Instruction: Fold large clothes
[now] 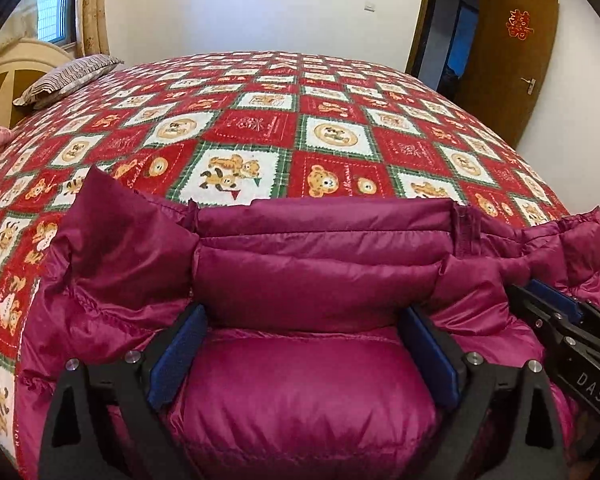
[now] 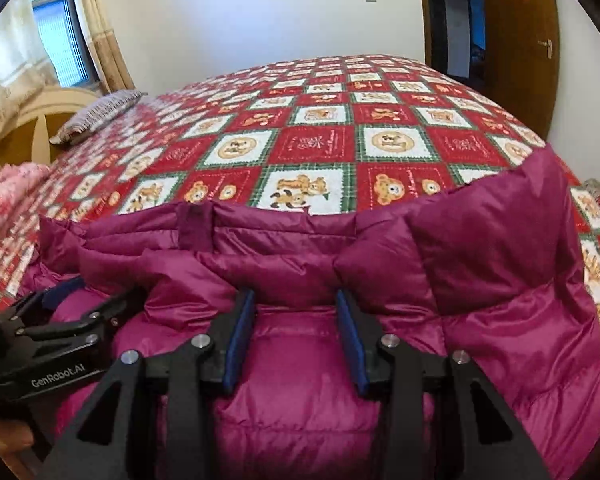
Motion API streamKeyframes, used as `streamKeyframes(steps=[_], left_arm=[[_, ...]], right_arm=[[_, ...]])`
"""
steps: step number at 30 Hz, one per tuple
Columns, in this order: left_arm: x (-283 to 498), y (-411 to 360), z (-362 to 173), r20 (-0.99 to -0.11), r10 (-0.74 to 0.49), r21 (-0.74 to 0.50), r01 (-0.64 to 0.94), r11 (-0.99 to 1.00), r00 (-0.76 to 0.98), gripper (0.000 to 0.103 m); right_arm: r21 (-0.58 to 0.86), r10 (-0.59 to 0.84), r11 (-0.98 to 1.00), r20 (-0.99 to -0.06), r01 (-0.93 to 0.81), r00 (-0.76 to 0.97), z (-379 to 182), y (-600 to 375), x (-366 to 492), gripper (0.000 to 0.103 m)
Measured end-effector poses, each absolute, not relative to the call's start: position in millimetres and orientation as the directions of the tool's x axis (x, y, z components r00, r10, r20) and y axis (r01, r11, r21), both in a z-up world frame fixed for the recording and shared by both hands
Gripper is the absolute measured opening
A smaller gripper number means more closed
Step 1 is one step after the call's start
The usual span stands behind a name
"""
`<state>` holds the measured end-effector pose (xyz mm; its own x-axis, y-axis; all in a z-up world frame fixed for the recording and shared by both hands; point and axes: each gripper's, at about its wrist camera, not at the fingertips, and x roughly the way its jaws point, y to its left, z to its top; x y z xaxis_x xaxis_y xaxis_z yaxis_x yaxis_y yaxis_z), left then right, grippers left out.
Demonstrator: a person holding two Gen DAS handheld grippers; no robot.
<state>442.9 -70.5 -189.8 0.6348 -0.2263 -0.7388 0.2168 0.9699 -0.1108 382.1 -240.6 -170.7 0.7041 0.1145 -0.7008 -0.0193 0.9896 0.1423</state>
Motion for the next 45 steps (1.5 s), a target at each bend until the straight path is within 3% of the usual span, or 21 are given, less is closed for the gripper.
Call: streamKeyframes(steps=[3, 6, 9, 11, 15, 25, 28, 30, 32, 34, 38, 42, 45], left_arm=[[442.4, -71.7, -190.9, -0.744, -0.21, -0.096, 0.21, 0.973, 0.634, 0.097], [441.4, -68.6, -190.4, -0.739, -0.219, -0.111, 0.205, 0.972, 0.638, 0.097], [441.1, -68.8, -190.0, -0.737, -0.218, -0.11, 0.205, 0.972, 0.639, 0.097], [440.4, -70.0, -189.6, -0.737, -0.218, -0.106, 0.209, 0.972, 0.64, 0.097], [441.2, -69.7, -190.1, -0.737, -0.219, -0.109, 0.208, 0.972, 0.64, 0.097], [421.8, -63.1, -174.1, -0.762, -0.233, -0.097, 0.248, 0.964, 0.604, 0.097], [381.3, -34.0, -148.8, -0.721, -0.265, -0.134, 0.247, 0.96, 0.641, 0.097], [357.5, -9.4, -139.5, -0.701, -0.279, -0.175, 0.222, 0.959, 0.656, 0.097], [338.8, 13.4, -135.4, -0.684, -0.279, -0.206, 0.188, 0.96, 0.674, 0.097], [320.4, 38.2, -136.3, -0.668, -0.261, -0.246, 0.124, 0.961, 0.697, 0.097], [301.8, 61.8, -149.7, -0.652, -0.286, -0.359, 0.047, 0.932, 0.702, 0.097], [292.4, 58.1, -163.4, -0.684, -0.24, -0.329, 0.003, 0.944, 0.689, 0.097], [286.2, 53.7, -170.9, -0.698, -0.204, -0.302, -0.024, 0.953, 0.686, 0.097]], right_arm=[[0.113, 0.073, 0.994, -0.695, 0.009, 0.715, -157.3, -247.9, 374.7, 0.037], [0.039, -0.046, 0.995, -0.632, 0.091, 0.774, -135.4, -275.3, 354.2, 0.037], [0.002, -0.142, 0.981, -0.667, 0.193, 0.731, -141.5, -311.9, 352.0, 0.038], [0.046, -0.124, 0.974, -0.715, 0.224, 0.688, -163.6, -335.9, 354.7, 0.038], [0.141, -0.065, 0.963, -0.704, 0.229, 0.707, -175.7, -347.4, 356.2, 0.038], [0.118, -0.084, 0.965, -0.709, 0.234, 0.701, -178.3, -346.8, 356.9, 0.039], [0.114, -0.085, 0.965, -0.718, 0.236, 0.691, -178.3, -347.2, 357.8, 0.039], [0.042, -0.133, 0.968, -0.751, 0.248, 0.647, -171.7, -340.1, 360.3, 0.038], [-0.007, -0.183, 0.966, -0.724, 0.258, 0.665, -152.7, -327.0, 346.6, 0.038], [0.063, -0.112, 0.978, -0.643, 0.198, 0.757, -127.2, -305.2, 316.6, 0.038], [0.142, 0.039, 0.988, -0.589, 0.056, 0.807, -107.0, -250.4, 270.2, 0.038], [0.249, 0.17, 0.968, -0.582, -0.025, 0.796, -116.9, -211.3, 245.8, 0.038], [0.228, 0.173, 0.972, -0.571, -0.048, 0.803, -128.0, -186.3, 243.5, 0.038]])
